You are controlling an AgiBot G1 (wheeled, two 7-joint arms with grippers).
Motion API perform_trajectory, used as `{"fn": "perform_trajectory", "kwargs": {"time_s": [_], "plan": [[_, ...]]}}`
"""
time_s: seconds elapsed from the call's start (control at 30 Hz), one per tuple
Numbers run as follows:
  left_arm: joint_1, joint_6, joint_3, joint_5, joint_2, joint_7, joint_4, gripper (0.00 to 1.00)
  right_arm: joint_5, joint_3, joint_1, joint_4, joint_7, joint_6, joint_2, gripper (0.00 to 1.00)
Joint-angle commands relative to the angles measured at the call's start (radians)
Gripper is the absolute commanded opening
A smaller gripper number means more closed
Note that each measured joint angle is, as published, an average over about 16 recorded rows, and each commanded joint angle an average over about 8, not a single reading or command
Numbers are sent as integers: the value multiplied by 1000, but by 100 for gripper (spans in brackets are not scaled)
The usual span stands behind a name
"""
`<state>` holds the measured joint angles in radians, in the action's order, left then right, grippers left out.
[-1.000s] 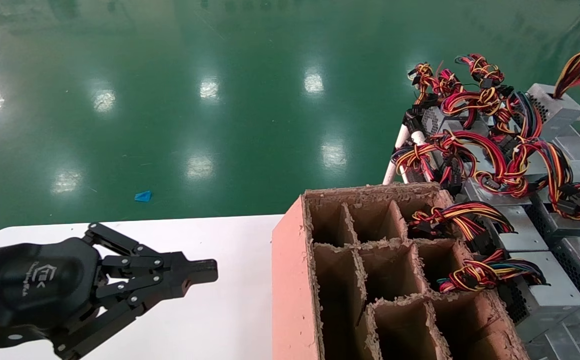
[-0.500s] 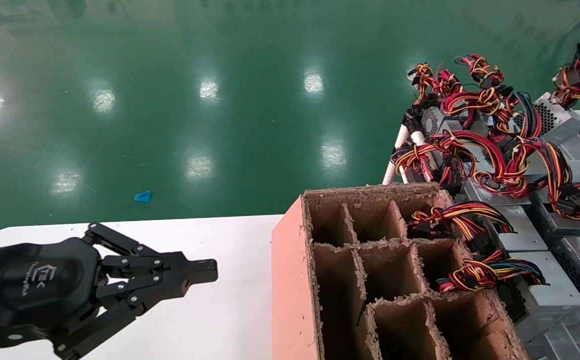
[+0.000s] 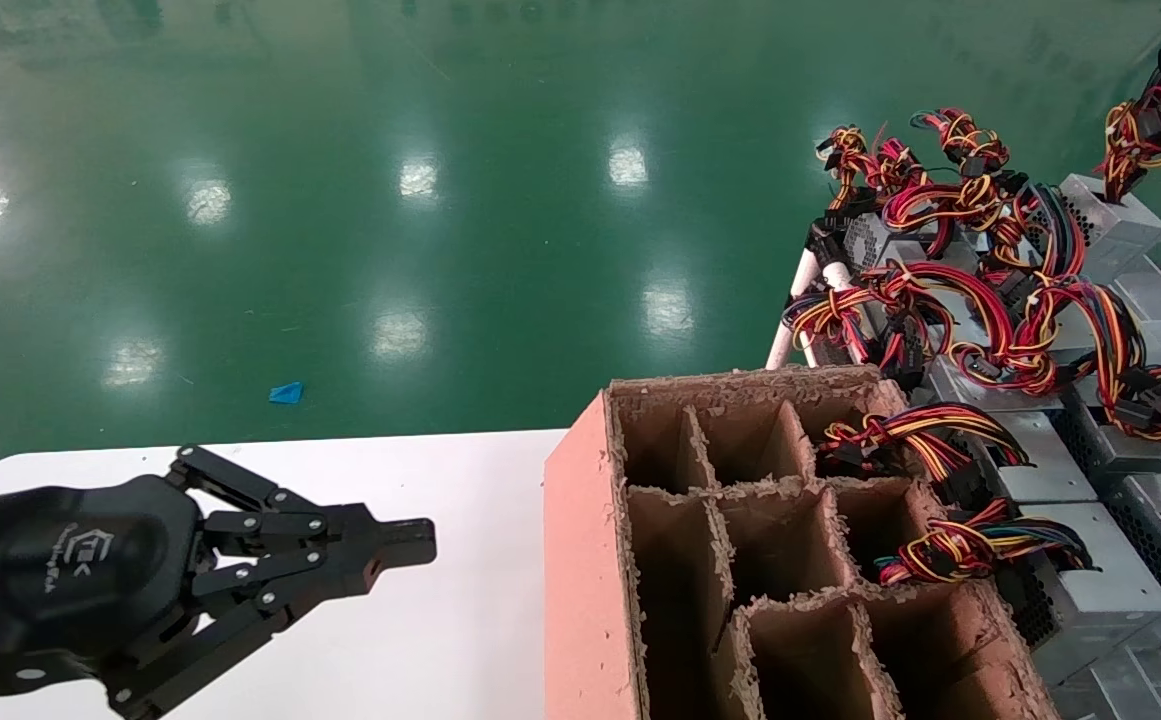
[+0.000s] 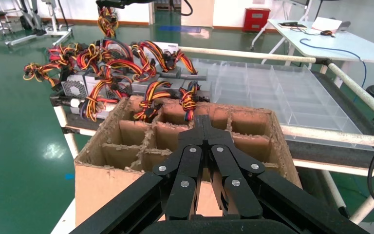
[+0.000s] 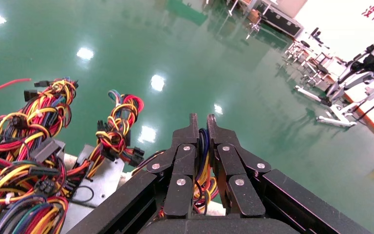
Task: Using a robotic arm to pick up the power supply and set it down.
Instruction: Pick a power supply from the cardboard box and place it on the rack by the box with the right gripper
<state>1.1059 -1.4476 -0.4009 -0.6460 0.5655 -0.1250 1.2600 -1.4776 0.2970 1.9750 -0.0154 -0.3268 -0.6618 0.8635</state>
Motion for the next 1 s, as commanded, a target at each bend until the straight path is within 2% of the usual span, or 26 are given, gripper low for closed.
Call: {"fn": "perform_trajectory", "kwargs": {"time_s": [0.03, 0.6, 1.0], "plan": [[0, 0, 0, 0, 0, 0, 0, 0, 6, -4, -1, -1, -5, 1, 1, 0], [0, 0, 0, 0, 0, 0, 0, 0, 67, -46, -7, 0, -37, -24, -2, 0], [0, 0, 0, 0, 0, 0, 0, 0, 88, -61, -21, 12, -56, -38, -54, 0]]}}
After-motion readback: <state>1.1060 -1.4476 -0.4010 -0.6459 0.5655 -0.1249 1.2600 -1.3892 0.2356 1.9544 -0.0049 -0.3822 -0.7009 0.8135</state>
